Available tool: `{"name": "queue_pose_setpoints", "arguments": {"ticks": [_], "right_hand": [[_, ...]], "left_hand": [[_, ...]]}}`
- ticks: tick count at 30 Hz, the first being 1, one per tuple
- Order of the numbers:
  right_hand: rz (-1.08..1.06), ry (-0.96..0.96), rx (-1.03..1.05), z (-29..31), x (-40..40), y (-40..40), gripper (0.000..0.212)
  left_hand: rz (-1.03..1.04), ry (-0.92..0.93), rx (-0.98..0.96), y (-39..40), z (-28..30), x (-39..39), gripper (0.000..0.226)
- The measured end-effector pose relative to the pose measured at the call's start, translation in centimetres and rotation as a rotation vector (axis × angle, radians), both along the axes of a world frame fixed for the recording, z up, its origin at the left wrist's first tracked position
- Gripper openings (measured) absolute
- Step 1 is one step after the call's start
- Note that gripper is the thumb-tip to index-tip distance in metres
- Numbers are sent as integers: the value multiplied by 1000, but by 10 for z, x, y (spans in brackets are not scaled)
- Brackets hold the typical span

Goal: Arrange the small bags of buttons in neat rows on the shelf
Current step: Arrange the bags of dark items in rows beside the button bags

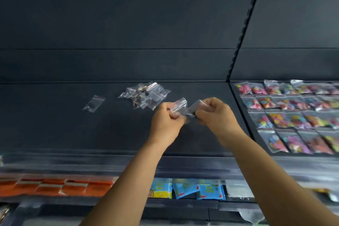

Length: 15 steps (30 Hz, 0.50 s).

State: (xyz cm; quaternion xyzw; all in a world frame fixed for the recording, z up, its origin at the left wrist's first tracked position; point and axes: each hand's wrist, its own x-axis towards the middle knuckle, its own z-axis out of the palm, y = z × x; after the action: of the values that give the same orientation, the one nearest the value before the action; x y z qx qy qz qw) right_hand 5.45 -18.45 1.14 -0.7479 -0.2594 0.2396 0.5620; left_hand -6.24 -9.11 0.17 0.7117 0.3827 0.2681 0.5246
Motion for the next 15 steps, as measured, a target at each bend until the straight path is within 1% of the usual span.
{"name": "queue_pose_setpoints", "arguments": {"ticks": [2, 4, 7, 10, 13, 15], "right_hand": [[-29, 5, 21, 8, 8, -20, 15], [-66, -29, 21, 14, 18, -43, 12], [-155, -81, 35, 21, 36, -81, 10], [-230, -65, 37, 25, 56, -122, 13], [-280, -21, 73, 26, 80, -166, 16], [-333, -10, 97, 27, 97, -200, 19]], "left_hand": [[-58, -43, -94, -15, 6, 15, 36], [-146, -73, -145, -31, 11, 31, 31], [-231, -109, -177, -61, 18, 59, 8], [-312, -122, -202, -97, 23, 88, 13], [-391, -77, -190, -134, 27, 117, 11], [-410, -50, -164, -161, 27, 137, 18]]}}
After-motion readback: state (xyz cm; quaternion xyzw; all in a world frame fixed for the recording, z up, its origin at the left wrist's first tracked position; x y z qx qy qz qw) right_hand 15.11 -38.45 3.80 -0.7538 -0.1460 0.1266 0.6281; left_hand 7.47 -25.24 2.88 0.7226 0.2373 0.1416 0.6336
